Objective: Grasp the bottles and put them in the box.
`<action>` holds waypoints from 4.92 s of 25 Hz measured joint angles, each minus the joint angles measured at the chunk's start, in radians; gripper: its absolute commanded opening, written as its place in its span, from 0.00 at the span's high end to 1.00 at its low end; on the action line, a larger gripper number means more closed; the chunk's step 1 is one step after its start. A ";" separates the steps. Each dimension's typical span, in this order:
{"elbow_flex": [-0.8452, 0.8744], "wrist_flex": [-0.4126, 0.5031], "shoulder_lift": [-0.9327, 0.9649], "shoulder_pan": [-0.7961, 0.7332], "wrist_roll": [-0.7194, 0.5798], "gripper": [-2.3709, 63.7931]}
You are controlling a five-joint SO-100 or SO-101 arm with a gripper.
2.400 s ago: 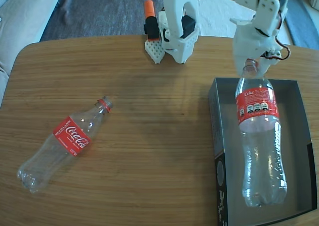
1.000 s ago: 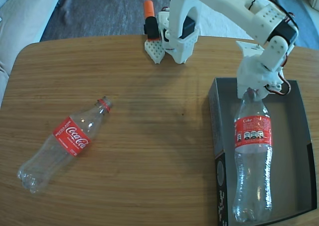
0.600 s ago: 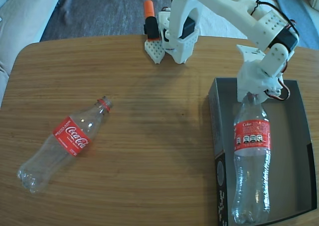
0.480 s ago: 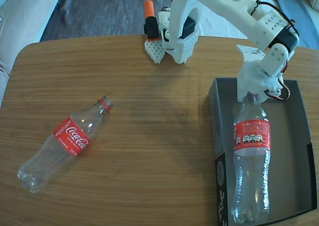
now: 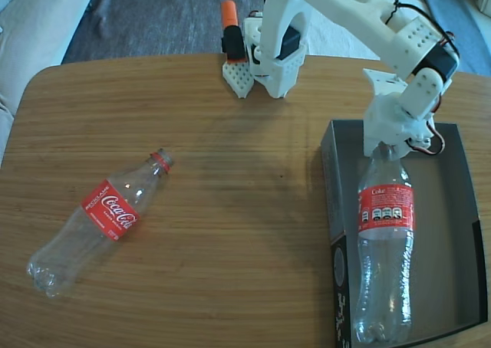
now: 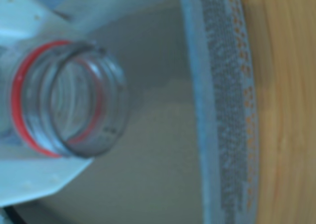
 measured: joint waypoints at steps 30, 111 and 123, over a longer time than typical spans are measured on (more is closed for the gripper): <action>-0.057 0.054 0.268 0.387 0.000 0.49; 0.472 -0.469 0.278 1.514 -0.988 0.48; 0.488 -0.512 0.184 1.525 -0.988 0.48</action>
